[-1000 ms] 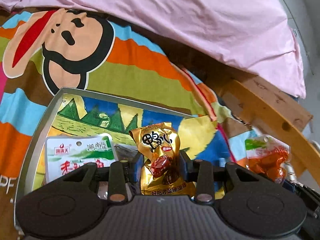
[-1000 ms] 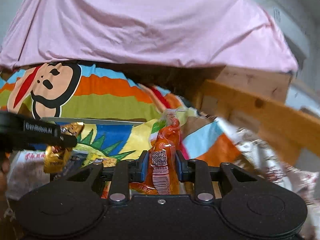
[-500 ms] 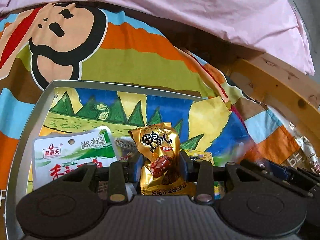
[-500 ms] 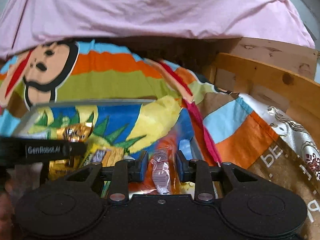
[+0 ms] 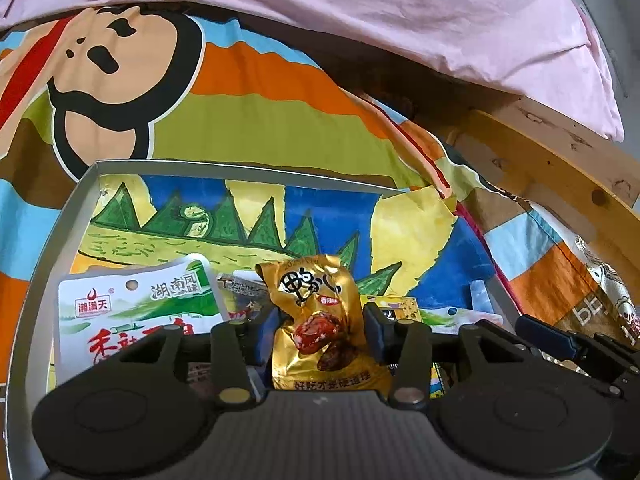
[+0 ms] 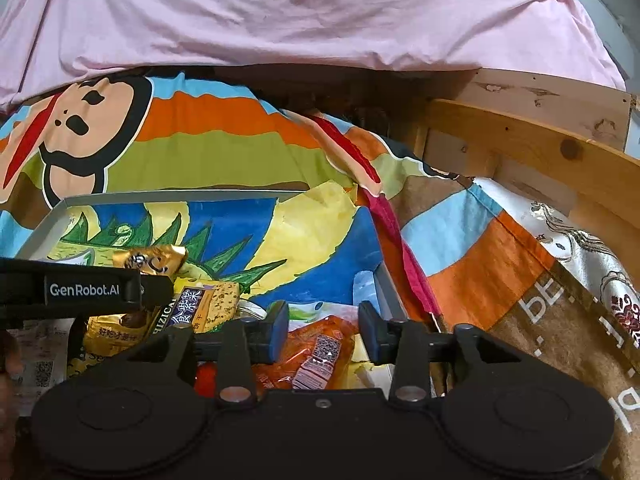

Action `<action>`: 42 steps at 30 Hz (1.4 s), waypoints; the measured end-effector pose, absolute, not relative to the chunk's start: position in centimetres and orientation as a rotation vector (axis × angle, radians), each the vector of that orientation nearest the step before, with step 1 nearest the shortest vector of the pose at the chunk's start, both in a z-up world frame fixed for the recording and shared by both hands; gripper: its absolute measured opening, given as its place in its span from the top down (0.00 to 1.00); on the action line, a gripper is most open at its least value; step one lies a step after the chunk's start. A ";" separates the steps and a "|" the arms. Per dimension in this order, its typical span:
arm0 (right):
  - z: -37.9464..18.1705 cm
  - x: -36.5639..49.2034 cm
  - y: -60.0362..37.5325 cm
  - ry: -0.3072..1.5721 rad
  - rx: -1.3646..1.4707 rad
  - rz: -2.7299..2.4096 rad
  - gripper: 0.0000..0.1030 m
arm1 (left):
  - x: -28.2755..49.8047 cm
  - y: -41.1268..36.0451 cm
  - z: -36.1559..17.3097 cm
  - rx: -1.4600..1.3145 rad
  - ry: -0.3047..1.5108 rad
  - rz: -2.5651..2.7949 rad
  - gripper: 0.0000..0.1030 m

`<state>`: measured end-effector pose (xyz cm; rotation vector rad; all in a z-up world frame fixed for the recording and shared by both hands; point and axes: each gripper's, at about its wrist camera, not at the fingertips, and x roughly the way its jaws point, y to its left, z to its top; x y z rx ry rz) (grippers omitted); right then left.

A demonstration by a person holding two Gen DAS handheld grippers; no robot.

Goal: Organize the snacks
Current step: 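Lower both packets into the tray and open both tools, then raise both open tools away from the tray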

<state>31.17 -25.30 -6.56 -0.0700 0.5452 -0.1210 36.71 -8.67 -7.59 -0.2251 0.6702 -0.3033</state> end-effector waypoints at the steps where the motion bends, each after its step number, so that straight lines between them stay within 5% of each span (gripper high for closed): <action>1: -6.5 31.1 -25.3 0.543 -0.069 -0.122 0.51 | 36.7 -8.6 -7.6 -0.228 0.670 -0.304 0.52; 7: -6.4 30.5 -25.4 0.524 -0.085 -0.152 0.23 | 36.8 -7.8 -7.4 -0.289 0.676 -0.326 0.38; 19: -4.9 28.6 -25.4 0.480 -0.089 -0.160 0.04 | 35.6 -5.0 -5.6 -0.398 0.637 -0.320 0.22; 31: 0.0 22.5 -25.8 0.379 -0.023 -0.125 0.01 | 28.3 -3.3 -1.7 -0.296 0.551 -0.201 0.01; 42: 2.6 16.2 -26.3 0.333 0.054 -0.125 0.01 | 21.1 -2.4 0.8 -0.211 0.514 -0.158 0.01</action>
